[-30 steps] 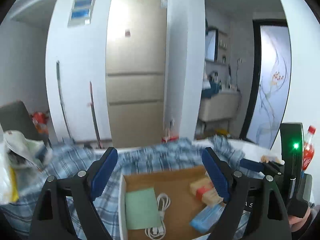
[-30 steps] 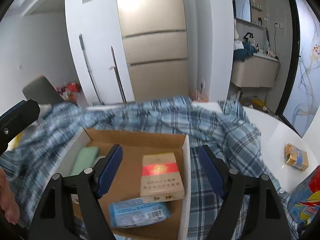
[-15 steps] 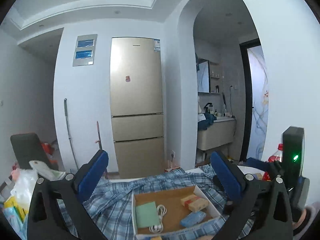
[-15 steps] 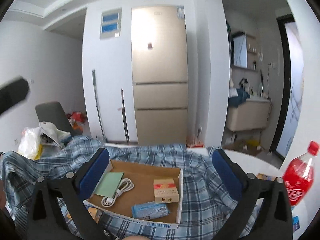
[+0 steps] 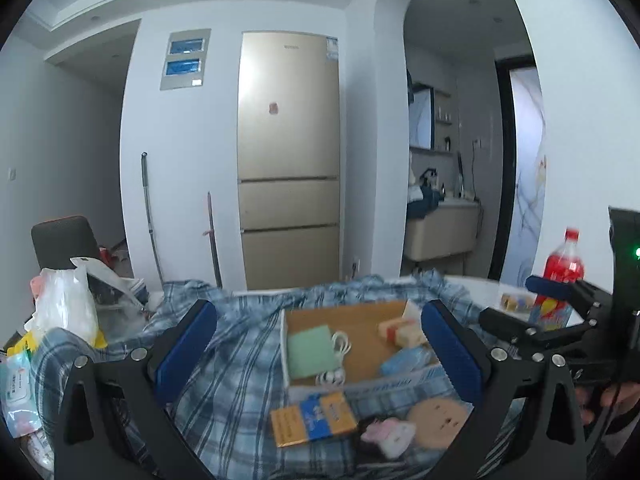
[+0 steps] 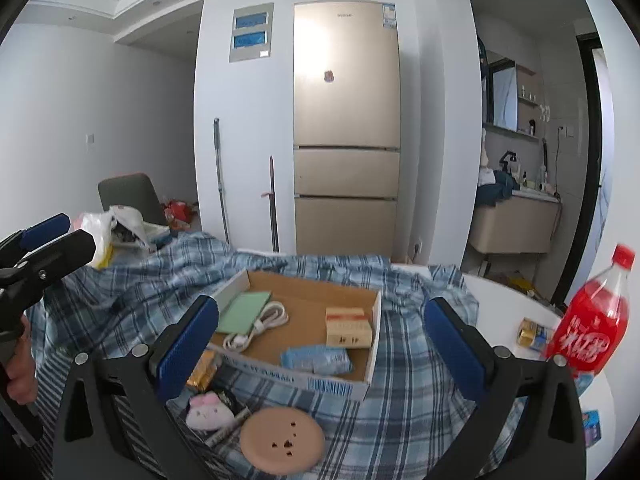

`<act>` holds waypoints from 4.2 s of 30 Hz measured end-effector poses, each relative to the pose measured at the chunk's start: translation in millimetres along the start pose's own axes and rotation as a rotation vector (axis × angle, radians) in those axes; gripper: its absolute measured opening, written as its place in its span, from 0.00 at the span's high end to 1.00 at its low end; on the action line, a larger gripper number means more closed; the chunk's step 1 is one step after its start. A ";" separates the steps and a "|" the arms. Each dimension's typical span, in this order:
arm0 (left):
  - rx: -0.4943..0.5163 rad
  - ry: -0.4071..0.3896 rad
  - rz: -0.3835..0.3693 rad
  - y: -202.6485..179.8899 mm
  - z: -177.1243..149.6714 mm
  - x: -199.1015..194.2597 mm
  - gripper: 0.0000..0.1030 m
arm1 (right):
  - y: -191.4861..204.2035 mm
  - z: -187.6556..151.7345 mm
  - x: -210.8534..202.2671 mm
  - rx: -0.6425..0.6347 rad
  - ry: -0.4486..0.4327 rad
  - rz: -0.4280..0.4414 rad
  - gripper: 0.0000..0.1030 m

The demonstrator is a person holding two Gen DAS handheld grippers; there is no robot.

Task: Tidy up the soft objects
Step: 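Move the right tool toward the round wooden disc on the sheet, then grasp the wooden disc with the right tool while the left tool grasps the plush toy, then lift the wooden disc and plush toy and carry both over the box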

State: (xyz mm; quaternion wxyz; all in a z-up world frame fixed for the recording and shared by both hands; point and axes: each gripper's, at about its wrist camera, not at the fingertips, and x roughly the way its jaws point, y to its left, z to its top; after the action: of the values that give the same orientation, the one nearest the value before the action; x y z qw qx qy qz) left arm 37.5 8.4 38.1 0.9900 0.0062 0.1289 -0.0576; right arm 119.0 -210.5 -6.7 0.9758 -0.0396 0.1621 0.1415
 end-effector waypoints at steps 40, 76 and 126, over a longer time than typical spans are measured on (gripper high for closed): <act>-0.011 0.214 -0.133 9.1 -56.2 49.4 0.00 | 31.4 -92.1 94.8 -0.144 0.591 0.181 0.12; 0.152 0.575 -0.445 -45.5 -89.7 100.3 0.33 | -19.2 -59.0 55.3 0.069 0.363 0.137 0.23; 0.128 -0.038 -0.128 -49.6 35.9 10.3 0.67 | -12.1 25.3 -18.9 0.026 -0.045 0.007 0.23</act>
State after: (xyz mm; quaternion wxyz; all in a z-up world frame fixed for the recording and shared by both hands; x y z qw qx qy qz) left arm 50.9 -43.0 70.4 0.9841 0.0599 0.1065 -0.1292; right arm 113.1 -223.9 23.7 0.9791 -0.0230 0.1422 0.1436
